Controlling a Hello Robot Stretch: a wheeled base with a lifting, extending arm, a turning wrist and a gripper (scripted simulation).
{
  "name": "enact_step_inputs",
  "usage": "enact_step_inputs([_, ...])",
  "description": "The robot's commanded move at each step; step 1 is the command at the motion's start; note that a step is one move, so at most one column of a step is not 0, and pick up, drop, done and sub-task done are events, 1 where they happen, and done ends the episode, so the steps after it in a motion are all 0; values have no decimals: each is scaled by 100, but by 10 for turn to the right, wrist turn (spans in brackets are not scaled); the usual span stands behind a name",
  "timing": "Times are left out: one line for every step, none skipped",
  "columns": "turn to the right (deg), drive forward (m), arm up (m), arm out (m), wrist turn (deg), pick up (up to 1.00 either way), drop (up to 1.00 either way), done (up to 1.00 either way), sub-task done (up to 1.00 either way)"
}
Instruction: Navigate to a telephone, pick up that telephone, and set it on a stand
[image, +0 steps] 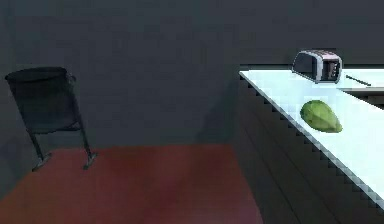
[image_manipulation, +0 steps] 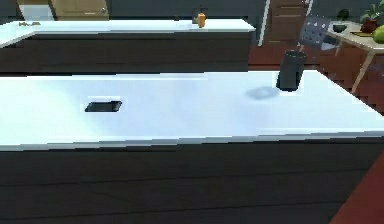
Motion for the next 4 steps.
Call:
enact_step_inputs([-210, 0, 0, 0, 0, 0, 0, 0, 0])
enact_step_inputs([450, 0, 0, 0, 0, 0, 0, 0, 0])
enact_step_inputs([450, 0, 0, 0, 0, 0, 0, 0, 0])
enact_step_inputs([150, 0, 0, 0, 0, 0, 0, 0, 0])
